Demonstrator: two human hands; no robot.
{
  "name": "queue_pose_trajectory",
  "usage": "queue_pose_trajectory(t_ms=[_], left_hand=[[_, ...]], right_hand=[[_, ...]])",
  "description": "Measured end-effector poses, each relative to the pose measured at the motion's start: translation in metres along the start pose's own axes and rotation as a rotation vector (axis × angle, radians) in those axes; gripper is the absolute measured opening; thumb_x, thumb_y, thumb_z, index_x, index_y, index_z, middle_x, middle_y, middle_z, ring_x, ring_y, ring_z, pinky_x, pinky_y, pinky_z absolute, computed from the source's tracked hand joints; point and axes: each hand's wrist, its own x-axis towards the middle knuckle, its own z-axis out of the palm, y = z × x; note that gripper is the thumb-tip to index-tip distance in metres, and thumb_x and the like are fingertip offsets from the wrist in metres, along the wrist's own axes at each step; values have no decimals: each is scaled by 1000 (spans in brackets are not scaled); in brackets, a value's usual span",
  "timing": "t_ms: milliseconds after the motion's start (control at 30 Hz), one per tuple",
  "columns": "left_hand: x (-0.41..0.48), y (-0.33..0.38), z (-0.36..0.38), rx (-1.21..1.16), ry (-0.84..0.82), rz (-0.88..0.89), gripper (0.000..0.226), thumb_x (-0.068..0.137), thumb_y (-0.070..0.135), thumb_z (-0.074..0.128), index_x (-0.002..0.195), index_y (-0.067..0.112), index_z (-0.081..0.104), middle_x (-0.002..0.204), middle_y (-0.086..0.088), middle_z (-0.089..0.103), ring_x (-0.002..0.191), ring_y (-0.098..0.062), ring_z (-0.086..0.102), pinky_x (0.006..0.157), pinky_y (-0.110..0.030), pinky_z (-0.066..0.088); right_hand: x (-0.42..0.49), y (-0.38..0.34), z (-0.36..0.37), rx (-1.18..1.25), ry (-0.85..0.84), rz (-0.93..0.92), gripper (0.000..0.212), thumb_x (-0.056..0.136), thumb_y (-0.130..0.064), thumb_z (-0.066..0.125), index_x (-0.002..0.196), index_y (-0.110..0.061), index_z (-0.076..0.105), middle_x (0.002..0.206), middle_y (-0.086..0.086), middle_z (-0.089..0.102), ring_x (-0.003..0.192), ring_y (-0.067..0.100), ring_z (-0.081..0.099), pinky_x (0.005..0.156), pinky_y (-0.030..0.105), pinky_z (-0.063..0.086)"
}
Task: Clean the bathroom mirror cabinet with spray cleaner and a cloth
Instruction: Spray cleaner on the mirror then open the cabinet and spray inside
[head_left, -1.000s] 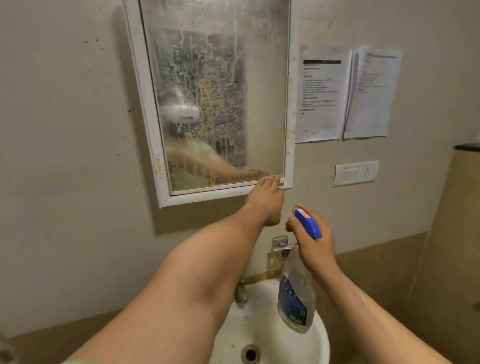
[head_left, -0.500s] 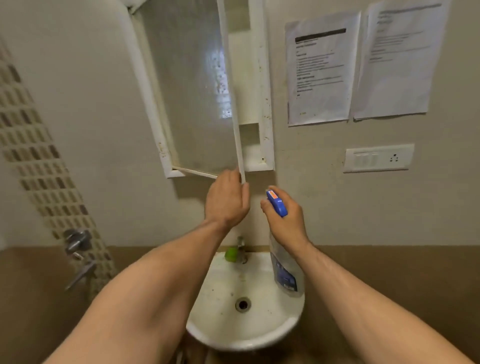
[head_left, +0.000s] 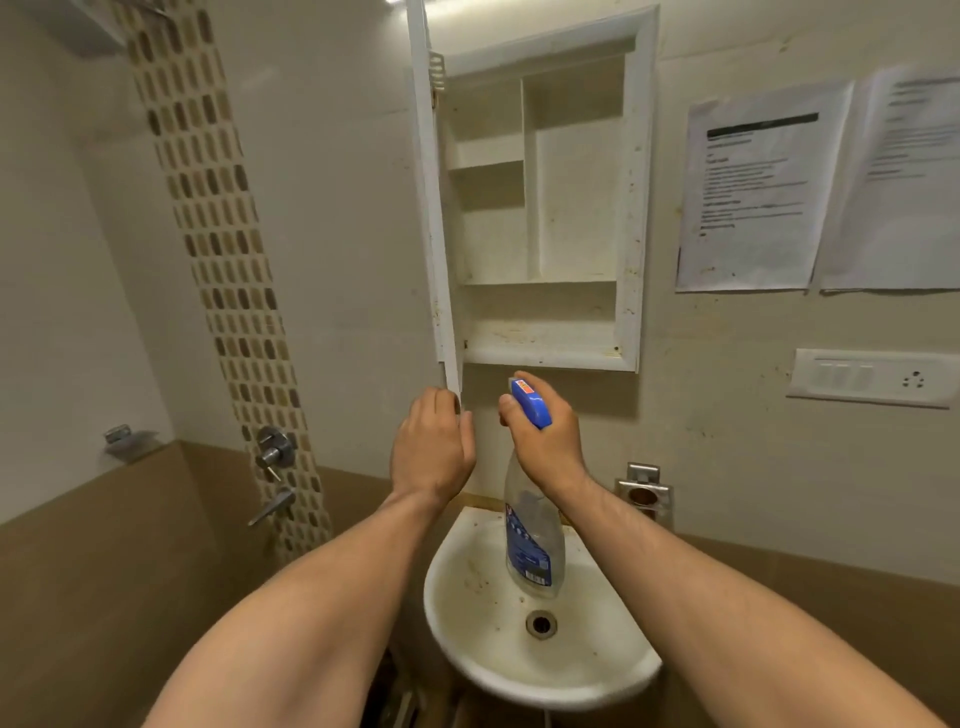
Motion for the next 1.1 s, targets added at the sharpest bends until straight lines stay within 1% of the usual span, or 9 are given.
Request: queue_pose_trajectory(t_ms=[133,200,300,367,433,633,867,1000,1100], left_hand=[[-4,-13,-13,61,-54,-56,25,98,25,56,118,10,52,118,-8,53,105,-29,57,89,-40,50],[-5,-19,-18,134,-67,-55,46,96,25,57,137,7,45,148,-15,40,131,-33,48,109,-44,44],[2,-31,-23,350,-79,55,76,95,25,50,160,3,18,171,-18,1,158,-32,1,128,-53,2],[10,-40,-26,449,-97,92,82,97,28,42,161,3,-2,170,-16,-17,157,-29,-20,126,-54,-10],[20,-50,-28,496,-91,66,80,101,32,37,158,5,-11,168,-15,-24,155,-27,-26,126,-52,-12],[46,-75,-32,618,15,-13,76,101,35,43,162,3,11,170,-16,-14,157,-28,-18,127,-54,-8],[99,-79,-22,763,33,-75,75,102,35,32,163,5,1,167,-15,-27,154,-29,-28,125,-54,-15],[145,-86,-44,837,154,-125,77,104,44,26,161,4,-6,166,-13,-31,153,-28,-30,125,-53,-16],[177,-91,-69,899,197,-137,77,103,50,18,160,4,-10,167,-13,-29,154,-27,-29,123,-51,-20]], right_hand=[[1,-14,15,22,-6,-20,34,97,-26,68,130,-25,62,110,-5,71,98,16,70,93,42,59],[7,-22,22,17,-14,-49,32,97,-26,68,129,-26,63,104,-8,70,94,15,70,91,40,60],[18,-32,33,18,-28,-94,25,97,-27,68,119,-37,64,94,-22,69,90,6,69,88,31,60],[24,-35,40,29,-47,-106,22,96,-28,68,113,-42,64,93,-23,69,89,6,69,87,31,60],[34,-35,47,39,-74,-106,27,97,-28,68,124,-29,65,100,-16,70,92,9,70,90,34,60],[76,-25,62,142,-163,-80,39,97,-27,68,135,-21,60,108,-8,67,94,15,71,88,37,62],[147,-41,66,245,-290,-162,21,98,-20,65,115,-7,65,92,12,68,71,9,69,74,26,56],[188,-72,70,392,-310,-199,24,97,-24,67,121,-17,68,93,10,70,73,15,70,65,18,55],[213,-97,74,441,-303,-287,13,98,-28,66,110,-27,71,82,9,70,67,14,69,60,14,54]])
